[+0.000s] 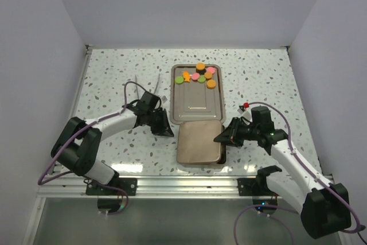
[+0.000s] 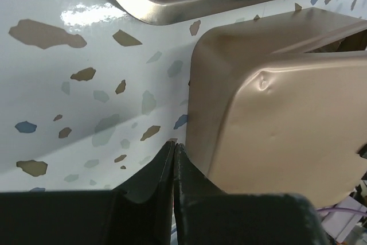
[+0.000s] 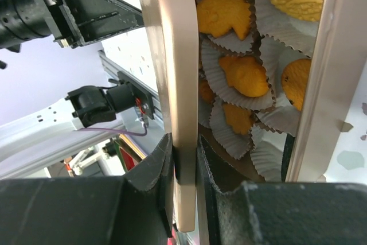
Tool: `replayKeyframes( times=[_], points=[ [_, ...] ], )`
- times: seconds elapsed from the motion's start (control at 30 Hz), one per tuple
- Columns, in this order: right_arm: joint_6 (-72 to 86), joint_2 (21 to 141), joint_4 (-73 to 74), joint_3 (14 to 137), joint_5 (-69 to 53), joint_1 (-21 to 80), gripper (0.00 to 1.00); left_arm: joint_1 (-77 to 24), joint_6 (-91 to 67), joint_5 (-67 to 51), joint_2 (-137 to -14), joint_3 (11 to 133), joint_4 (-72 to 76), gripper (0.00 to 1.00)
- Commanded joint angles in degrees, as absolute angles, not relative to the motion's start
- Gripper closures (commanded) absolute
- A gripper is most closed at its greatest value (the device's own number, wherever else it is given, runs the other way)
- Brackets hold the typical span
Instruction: Pack the cookies
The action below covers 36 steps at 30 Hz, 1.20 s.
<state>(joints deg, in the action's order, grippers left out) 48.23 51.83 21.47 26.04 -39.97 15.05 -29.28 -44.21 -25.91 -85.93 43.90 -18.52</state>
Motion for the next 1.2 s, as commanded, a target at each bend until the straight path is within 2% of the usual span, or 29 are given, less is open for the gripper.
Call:
replayKeyframes(
  times=[0.0, 0.23, 0.6, 0.77, 0.97, 1.17],
  points=[
    [42.1, 54.1, 32.7, 26.4, -30.0, 14.3, 1.00, -31.2, -41.1, -22.2, -87.9, 47.7, -22.7, 0.94],
    [40.1, 56.6, 35.0, 26.7, -26.9, 13.9, 1.00, -33.9, -40.3, -20.8, -91.4, 49.8, -24.9, 1.00],
    [37.9, 61.3, 38.2, 27.9, -21.4, 13.6, 1.00, -37.7, -40.2, -20.8, -92.3, 55.6, -28.7, 1.00],
    [36.9, 62.6, 39.6, 28.5, -18.7, 13.6, 0.94, -38.8, -40.4, -21.9, -92.5, 56.7, -28.8, 1.00],
    [37.0, 64.4, 40.0, 28.9, -17.8, 13.6, 0.66, -39.4, -40.1, -21.9, -93.4, 57.3, -29.4, 1.00],
    [38.0, 65.0, 39.9, 29.8, -18.9, 13.6, 0.56, -39.7, -40.0, -21.7, -93.9, 57.7, -29.4, 1.00]
  ],
)
